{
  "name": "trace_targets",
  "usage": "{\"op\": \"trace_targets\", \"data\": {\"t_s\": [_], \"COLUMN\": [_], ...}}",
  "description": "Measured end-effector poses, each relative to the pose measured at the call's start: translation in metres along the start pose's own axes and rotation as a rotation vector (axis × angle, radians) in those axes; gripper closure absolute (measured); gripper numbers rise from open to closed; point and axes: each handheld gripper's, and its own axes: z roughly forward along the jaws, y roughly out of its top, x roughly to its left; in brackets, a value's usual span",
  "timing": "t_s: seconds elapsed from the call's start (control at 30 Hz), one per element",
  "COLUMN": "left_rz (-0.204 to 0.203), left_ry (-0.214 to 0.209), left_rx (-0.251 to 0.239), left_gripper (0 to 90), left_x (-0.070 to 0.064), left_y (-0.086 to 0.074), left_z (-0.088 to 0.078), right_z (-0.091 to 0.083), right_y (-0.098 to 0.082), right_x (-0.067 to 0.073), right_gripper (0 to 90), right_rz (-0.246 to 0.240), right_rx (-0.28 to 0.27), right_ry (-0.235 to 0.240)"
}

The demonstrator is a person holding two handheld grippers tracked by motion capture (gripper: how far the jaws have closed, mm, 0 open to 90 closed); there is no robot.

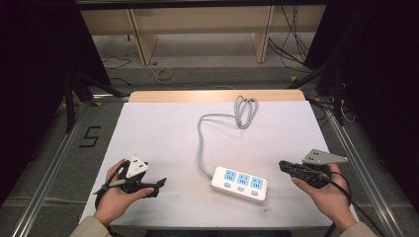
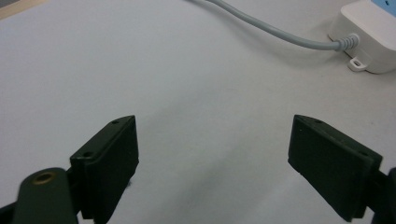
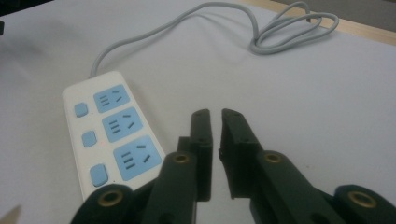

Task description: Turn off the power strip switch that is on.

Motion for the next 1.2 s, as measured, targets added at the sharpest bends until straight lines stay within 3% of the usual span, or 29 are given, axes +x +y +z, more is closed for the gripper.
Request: {"op": "trace_targets", "data": {"t_s": [0.57,1.2], "left_rz": [0.001,0.004], "left_ry": [-0.002,-0.004], "left_rx": [0.003,0.004], "left_gripper": [15.8,15.9], "left_x": [0.000,0.000], "left_y": [0.000,0.001], "left_z": [0.000,0.001], "right_z": [0.011,0.021], "right_y": [0.013,0.024], "right_x": [0.010,0.021], "right_gripper": [90.0,90.0], "right_rz": [-0.050,-0.054], "right_rx": [0.051,0.075], "right_ry": [0.058,0.121]}}
